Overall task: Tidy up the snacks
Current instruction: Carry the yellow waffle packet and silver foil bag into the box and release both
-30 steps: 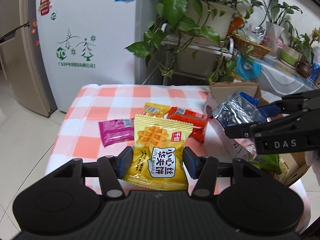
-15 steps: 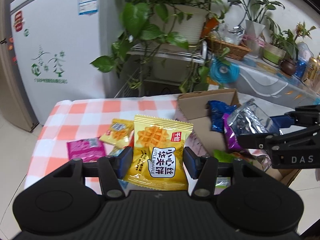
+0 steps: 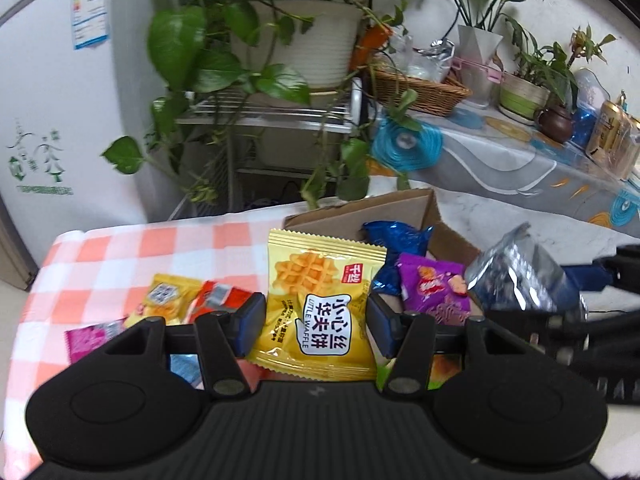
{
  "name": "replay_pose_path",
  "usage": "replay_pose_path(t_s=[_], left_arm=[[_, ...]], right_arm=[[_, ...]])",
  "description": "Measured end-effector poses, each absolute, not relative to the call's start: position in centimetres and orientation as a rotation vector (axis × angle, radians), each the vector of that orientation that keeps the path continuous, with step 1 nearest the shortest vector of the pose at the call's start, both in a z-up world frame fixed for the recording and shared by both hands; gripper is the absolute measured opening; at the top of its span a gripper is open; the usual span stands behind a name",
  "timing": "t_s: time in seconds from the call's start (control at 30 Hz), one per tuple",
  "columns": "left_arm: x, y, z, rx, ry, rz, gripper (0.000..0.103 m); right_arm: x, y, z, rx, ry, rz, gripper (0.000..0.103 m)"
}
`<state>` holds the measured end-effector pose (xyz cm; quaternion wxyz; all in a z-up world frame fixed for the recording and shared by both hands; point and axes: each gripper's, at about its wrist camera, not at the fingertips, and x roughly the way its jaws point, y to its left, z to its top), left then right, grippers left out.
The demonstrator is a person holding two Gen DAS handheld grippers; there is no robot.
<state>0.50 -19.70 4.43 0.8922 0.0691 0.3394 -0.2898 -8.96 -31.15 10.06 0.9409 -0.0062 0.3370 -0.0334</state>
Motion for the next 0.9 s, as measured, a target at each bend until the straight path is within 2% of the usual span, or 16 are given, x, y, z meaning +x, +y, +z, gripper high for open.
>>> replay_pose_path(t_s=[0.27, 0.33, 0.4, 0.43, 0.53, 0.63, 0.9], left_arm=[[1.9, -23.1, 3.7, 0.157, 0.741, -0.633, 0.057], [1.9, -23.5, 3.6, 0.163, 0.745, -0.646, 0.068], [1.9, -23.9, 3.7, 0.183, 0.734, -0.639, 0.077], [1.9, -23.9, 3.8, 0.193, 0.730, -0.636, 0.080], [2.0, -23.8, 4.1, 0.209, 0.724, -0.642, 0.084], [2.1, -23.3, 4.5, 0.228, 0.725, -0.611, 0.092], [2.8, -21.2, 4.9, 0.248, 0.723, -0.568, 0.093]], right_arm=[[-8.7, -31.5, 9.7, -0.006, 0.719, -0.089, 0.068], [-8.6, -31.5, 9.7, -0.006, 0.714, -0.090, 0.073], [-8.6, -31.4, 9.8, -0.004, 0.709, -0.090, 0.082], [-8.6, -31.3, 9.8, -0.008, 0.707, -0.092, 0.083], [-8.5, -31.2, 9.8, -0.009, 0.701, -0.086, 0.084], [-8.4, -31.1, 9.9, 0.002, 0.696, -0.073, 0.088], [-7.7, -30.0, 9.8, -0.019, 0.696, -0.053, 0.089]])
